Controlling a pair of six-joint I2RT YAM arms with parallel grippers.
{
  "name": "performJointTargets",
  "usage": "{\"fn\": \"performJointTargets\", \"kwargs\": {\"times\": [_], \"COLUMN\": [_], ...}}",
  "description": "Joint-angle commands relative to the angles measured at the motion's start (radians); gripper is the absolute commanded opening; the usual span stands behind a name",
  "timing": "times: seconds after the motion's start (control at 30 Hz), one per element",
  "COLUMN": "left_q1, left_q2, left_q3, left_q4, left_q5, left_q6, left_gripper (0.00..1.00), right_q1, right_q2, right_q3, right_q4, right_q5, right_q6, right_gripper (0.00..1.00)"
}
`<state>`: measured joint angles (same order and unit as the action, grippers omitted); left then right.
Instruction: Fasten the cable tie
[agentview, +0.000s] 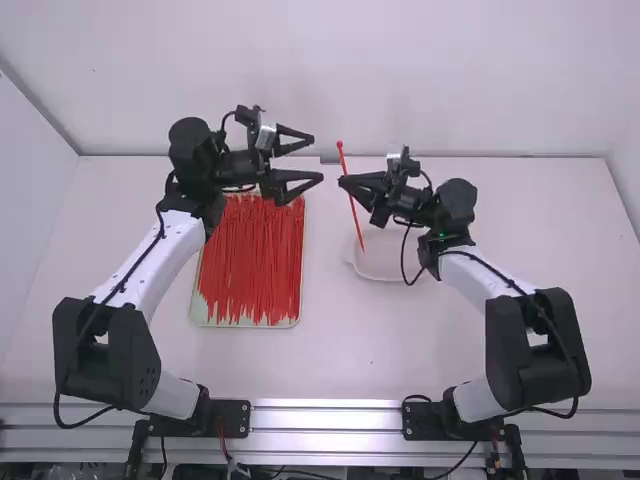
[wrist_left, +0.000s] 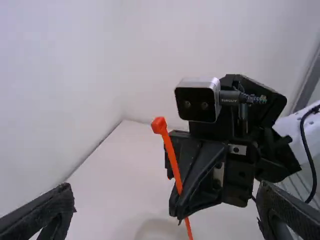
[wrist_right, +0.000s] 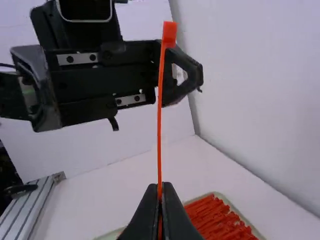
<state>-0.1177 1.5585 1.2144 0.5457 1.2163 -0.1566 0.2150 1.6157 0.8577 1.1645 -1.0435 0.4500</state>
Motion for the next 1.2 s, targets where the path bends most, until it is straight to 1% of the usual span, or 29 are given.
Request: {"fn": "performJointTargets", "kwargs": {"times": [0.0, 0.13, 0.17, 0.33, 0.4, 0.53, 0.63, 0.83, 0.97, 1.0, 1.03, 1.1, 1.17], "left_q1": [0.0, 0.0, 0.0, 0.0, 0.0, 0.0, 0.0, -0.013, -0.01, -0.019, -0.023, -0.029, -0.024], "left_q2": [0.0, 0.0, 0.0, 0.0, 0.0, 0.0, 0.0, 0.0, 0.0, 0.0, 0.0, 0.0, 0.0], "left_q3": [0.023, 0.023, 0.023, 0.023, 0.023, 0.023, 0.023, 0.023, 0.023, 0.023, 0.023, 0.023, 0.023], "left_q4": [0.026, 0.121, 0.174, 0.33, 0.356, 0.417, 0.465, 0.483, 0.456, 0.451, 0.447, 0.452, 0.453], "left_q5": [0.025, 0.083, 0.113, 0.119, 0.115, 0.049, 0.056, 0.113, 0.111, 0.112, 0.111, 0.111, 0.112], "left_q6": [0.005, -0.05, -0.083, -0.22, -0.238, -0.35, -0.378, -0.378, -0.378, -0.378, -0.377, -0.378, -0.379], "left_gripper": [0.95, 0.95, 0.96, 0.98, 0.98, 0.99, 1.0, 0.99, 0.94, 0.88, 0.84, 0.79, 0.68], "right_q1": [0.019, 0.052, 0.061, 0.084, 0.083, 0.09, 0.114, 0.147, 0.151, 0.151, 0.151, 0.157, 0.159], "right_q2": [0.01, 0.01, 0.01, 0.01, 0.01, 0.01, 0.01, 0.01, 0.01, 0.01, 0.01, 0.01, 0.01], "right_q3": [0.027, 0.027, 0.027, 0.027, 0.027, 0.027, 0.027, 0.027, 0.027, 0.027, 0.027, 0.027, 0.027], "right_q4": [0.039, 0.118, 0.137, 0.194, 0.205, 0.276, 0.299, 0.294, 0.296, 0.298, 0.298, 0.298, 0.294], "right_q5": [0.001, 0.005, 0.017, 0.075, 0.09, 0.14, 0.152, 0.147, 0.147, 0.146, 0.146, 0.147, 0.147], "right_q6": [0.021, 0.014, 0.014, 0.017, 0.018, 0.025, 0.023, 0.017, 0.018, 0.018, 0.018, 0.018, 0.018], "right_gripper": [0.0, 0.0, 0.0, 0.0, 0.0, 0.0, 0.0, 0.0, 0.0, 0.0, 0.0, 0.0, 0.0]}}
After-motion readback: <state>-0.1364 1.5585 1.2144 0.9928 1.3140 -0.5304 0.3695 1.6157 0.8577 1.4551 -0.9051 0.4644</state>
